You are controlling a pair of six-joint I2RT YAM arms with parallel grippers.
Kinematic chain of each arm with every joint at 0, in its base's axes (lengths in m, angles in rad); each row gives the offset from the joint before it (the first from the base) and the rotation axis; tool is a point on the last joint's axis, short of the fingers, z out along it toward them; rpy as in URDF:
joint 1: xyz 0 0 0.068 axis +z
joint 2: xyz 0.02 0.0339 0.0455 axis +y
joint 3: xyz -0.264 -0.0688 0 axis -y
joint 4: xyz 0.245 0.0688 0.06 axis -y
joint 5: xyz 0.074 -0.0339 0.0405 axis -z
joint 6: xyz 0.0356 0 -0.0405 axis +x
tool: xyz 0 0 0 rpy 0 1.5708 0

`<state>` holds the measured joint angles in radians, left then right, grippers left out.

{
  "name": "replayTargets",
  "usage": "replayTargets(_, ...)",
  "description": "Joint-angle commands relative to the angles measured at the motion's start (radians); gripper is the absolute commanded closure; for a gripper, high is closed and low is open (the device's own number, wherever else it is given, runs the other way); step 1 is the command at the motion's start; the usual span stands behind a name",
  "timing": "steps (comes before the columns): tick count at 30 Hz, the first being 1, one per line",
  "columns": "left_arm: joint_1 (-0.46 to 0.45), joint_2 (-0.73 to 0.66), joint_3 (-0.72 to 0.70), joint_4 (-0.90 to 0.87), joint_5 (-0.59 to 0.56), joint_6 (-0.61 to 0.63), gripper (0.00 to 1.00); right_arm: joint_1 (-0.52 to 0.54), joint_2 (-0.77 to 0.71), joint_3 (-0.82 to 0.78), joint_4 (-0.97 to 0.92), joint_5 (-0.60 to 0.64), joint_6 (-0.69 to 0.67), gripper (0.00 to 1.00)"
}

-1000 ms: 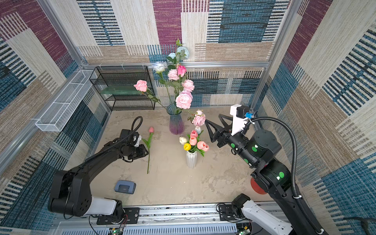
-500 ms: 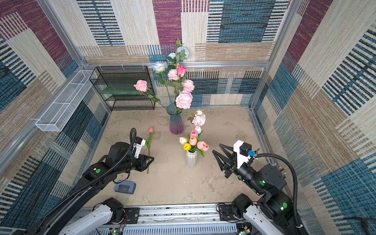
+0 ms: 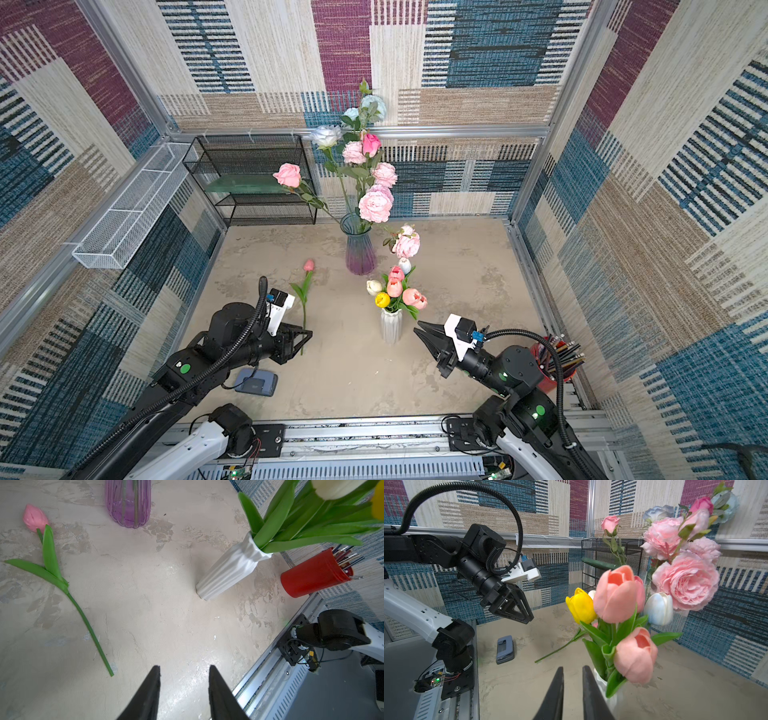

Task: Pick out pink flowers from the vase
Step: Pick up the flower from the vase.

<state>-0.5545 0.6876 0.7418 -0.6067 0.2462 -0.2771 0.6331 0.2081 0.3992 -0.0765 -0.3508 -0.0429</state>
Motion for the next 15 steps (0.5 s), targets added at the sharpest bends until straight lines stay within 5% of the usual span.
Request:
replayTargets(1, 0.001, -0.008, -0.007, 0.042, 0.035, 0.017, 0.59, 0.034, 0.006, -0.035, 0.168, 0.062, -0.023, 0.78)
replayTargets(15, 0.001, -0.015, -0.009, 0.045, 0.042, 0.018, 0.59, 0.295, 0.125, -0.091, 0.380, 0.475, -0.167, 0.70)
